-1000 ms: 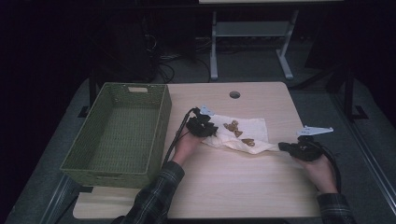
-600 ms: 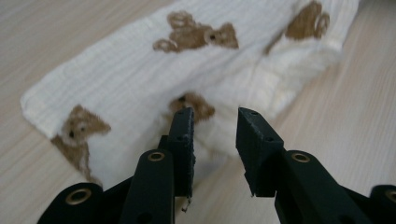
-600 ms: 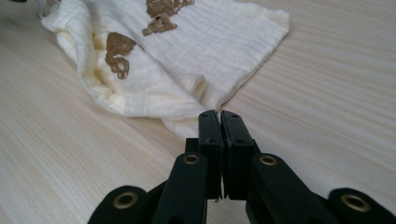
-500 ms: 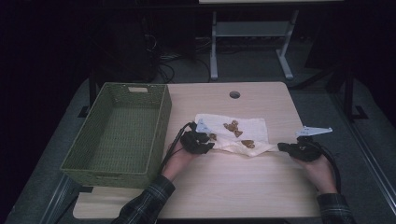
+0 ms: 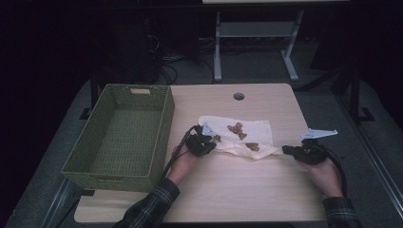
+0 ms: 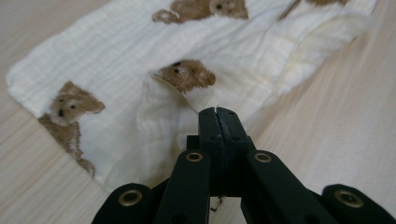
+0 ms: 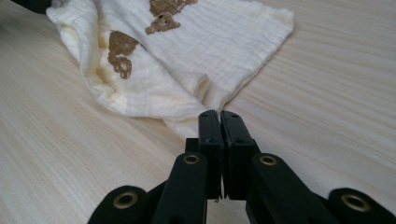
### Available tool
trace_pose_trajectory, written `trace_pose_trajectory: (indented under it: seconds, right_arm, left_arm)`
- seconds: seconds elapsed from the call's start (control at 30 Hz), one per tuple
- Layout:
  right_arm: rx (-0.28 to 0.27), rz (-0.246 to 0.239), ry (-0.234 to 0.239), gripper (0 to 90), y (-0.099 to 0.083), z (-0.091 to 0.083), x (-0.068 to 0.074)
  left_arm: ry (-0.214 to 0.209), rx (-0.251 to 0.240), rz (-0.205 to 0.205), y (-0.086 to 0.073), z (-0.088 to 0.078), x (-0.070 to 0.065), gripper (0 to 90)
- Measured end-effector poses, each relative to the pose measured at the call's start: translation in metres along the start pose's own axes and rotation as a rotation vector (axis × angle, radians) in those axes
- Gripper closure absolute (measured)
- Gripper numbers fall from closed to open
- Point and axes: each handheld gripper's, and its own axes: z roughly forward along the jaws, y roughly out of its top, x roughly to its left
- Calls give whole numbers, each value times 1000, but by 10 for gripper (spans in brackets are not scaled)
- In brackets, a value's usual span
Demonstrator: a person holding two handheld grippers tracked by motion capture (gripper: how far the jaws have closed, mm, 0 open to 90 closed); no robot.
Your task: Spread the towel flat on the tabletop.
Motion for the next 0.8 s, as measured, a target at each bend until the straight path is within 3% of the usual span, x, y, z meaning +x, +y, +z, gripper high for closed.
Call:
trace_pose_trajectory:
  seconds: [0.27,0.8]
  right_arm:
    - [-24,-11,9,878,0,-11,10]
    - [-62,-78,59,878,-32,-48,38]
  left_arm:
    - [-35,-67,-64,-8,-35,-5,898]
    - [-65,-94,-75,-37,-82,-38,898]
